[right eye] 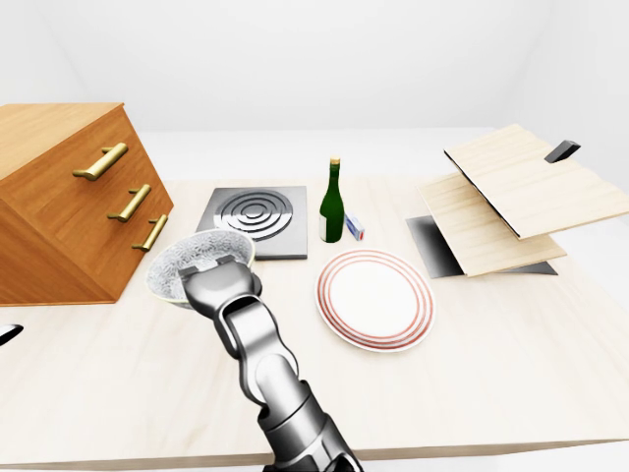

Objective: Pick up the akita bowl and put it on the plate.

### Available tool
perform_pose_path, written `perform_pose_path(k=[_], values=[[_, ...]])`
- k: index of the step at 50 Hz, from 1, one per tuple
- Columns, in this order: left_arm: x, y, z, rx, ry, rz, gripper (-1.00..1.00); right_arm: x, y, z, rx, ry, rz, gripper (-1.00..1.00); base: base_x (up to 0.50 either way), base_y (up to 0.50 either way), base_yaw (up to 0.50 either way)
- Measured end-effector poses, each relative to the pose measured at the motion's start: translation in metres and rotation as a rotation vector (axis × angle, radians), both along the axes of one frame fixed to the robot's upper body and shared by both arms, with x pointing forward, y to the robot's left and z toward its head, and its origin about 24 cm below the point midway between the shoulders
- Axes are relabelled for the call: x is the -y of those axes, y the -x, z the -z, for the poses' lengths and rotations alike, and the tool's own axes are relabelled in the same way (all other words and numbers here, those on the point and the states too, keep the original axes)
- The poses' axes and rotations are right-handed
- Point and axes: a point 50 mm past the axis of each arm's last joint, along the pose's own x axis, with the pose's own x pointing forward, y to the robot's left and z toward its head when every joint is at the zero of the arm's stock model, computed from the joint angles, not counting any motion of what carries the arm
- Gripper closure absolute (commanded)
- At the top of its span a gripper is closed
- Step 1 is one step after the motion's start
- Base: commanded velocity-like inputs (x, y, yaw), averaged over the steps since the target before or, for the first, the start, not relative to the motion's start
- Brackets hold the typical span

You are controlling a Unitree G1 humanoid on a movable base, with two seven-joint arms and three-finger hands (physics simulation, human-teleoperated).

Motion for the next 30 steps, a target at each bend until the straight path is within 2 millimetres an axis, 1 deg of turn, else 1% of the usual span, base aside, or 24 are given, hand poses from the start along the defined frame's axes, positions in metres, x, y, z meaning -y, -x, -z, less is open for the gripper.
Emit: perform_pose_path(k=[16, 30], values=[[0.001, 0.0, 0.0, 0.002, -0.001, -0.002, -1.0, 0.009, -0.004, -0.013, 0.029, -0.057, 0.026, 1.0, 0.0, 0.0, 0.0], [0.001, 0.0, -0.001, 0.006, -0.004, -0.002, -1.0, 0.015, -0.005, -0.019, 0.039, -0.092, 0.043, 1.0, 0.0, 0.0, 0.0]])
